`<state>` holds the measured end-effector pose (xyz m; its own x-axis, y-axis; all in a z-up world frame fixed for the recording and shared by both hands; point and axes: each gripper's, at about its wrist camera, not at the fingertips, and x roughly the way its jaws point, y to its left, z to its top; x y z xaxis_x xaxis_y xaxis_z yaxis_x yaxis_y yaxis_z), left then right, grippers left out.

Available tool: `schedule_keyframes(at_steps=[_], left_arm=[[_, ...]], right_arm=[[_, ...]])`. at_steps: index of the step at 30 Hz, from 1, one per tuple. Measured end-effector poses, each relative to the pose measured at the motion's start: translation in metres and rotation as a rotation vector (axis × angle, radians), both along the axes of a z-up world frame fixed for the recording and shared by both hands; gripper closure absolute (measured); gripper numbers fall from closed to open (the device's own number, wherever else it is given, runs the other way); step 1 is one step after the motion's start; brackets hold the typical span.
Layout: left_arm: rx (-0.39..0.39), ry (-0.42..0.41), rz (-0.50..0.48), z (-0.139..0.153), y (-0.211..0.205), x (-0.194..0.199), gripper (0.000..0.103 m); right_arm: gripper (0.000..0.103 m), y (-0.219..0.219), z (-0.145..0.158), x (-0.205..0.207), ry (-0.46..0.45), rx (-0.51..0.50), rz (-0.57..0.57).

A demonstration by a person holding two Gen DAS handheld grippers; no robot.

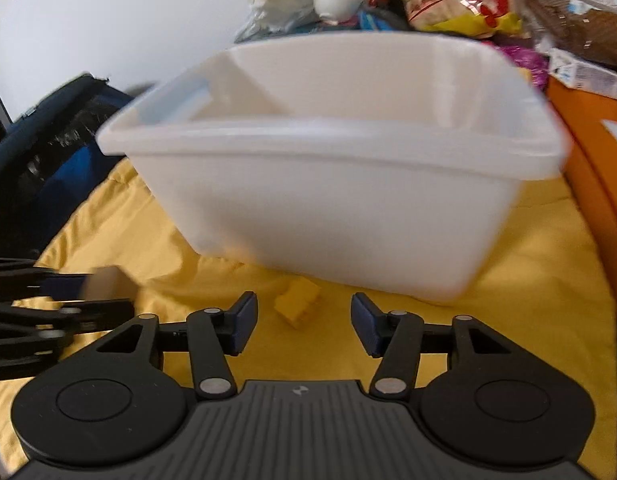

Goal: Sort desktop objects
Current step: 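Grasp the tan wooden cube with the left tool while the right tool grasps a small yellow brick, then carry the cube and yellow brick over the white bin and open both tools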

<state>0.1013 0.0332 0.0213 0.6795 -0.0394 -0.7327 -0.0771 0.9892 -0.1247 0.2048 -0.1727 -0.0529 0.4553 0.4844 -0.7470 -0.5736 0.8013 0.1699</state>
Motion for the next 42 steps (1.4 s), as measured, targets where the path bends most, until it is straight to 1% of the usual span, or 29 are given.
schedule_keyframes(at_steps=[2,4,5,7,8,11,14,17,19,22,25,28,31,35,40,41,42], left_arm=[[0.008,-0.008,0.000,0.003,0.002,-0.004,0.060],[0.012,-0.010,-0.001,0.005,0.005,-0.006,0.060],[0.010,-0.011,0.001,0.006,0.007,-0.007,0.060],[0.006,-0.018,0.004,0.009,0.009,-0.007,0.060],[0.004,-0.022,0.003,0.010,0.009,-0.007,0.060],[-0.006,-0.036,-0.002,0.016,0.006,-0.002,0.060],[-0.023,-0.063,-0.023,0.029,0.000,0.003,0.060],[-0.029,-0.099,-0.054,0.048,-0.008,0.012,0.060],[-0.038,-0.125,-0.070,0.064,-0.010,0.021,0.060],[-0.042,-0.153,-0.076,0.083,-0.011,0.037,0.060],[-0.044,-0.162,-0.062,0.097,-0.008,0.056,0.060],[-0.011,-0.174,-0.066,0.110,-0.006,0.076,0.060],[-0.002,-0.152,-0.066,0.118,-0.003,0.097,0.060],[0.001,-0.099,-0.062,0.118,0.000,0.120,0.060],[0.011,-0.054,-0.063,0.112,-0.001,0.135,0.060],[0.024,-0.045,-0.064,0.110,-0.003,0.138,0.056],[0.036,-0.035,-0.068,0.108,-0.004,0.140,0.043]], right_arm=[[0.047,0.010,-0.008,0.001,0.007,-0.005,-0.008],[0.048,0.017,-0.014,0.003,0.002,-0.034,-0.017],[0.050,0.019,-0.017,0.004,0.010,-0.041,-0.022],[0.068,0.020,-0.022,0.006,0.021,-0.056,-0.021],[0.071,0.017,-0.021,0.004,0.012,-0.057,-0.018],[0.071,0.003,-0.013,-0.002,0.007,-0.034,-0.017],[0.071,-0.018,0.004,-0.007,-0.005,0.001,-0.019],[0.071,-0.044,0.037,-0.020,-0.011,0.067,-0.017],[0.071,-0.056,0.062,-0.027,-0.037,0.103,-0.004],[0.071,-0.066,0.099,-0.022,-0.096,0.146,-0.011],[0.071,-0.070,0.124,-0.003,-0.131,0.176,-0.053],[0.071,-0.062,0.135,0.016,-0.144,0.185,-0.074],[0.071,-0.056,0.139,0.039,-0.133,0.187,-0.086],[0.071,-0.048,0.136,0.069,-0.077,0.155,-0.079],[0.071,-0.042,0.125,0.097,0.026,0.109,-0.093],[0.071,-0.040,0.122,0.100,0.038,0.099,-0.086],[0.069,-0.038,0.120,0.102,0.039,0.085,-0.084]])
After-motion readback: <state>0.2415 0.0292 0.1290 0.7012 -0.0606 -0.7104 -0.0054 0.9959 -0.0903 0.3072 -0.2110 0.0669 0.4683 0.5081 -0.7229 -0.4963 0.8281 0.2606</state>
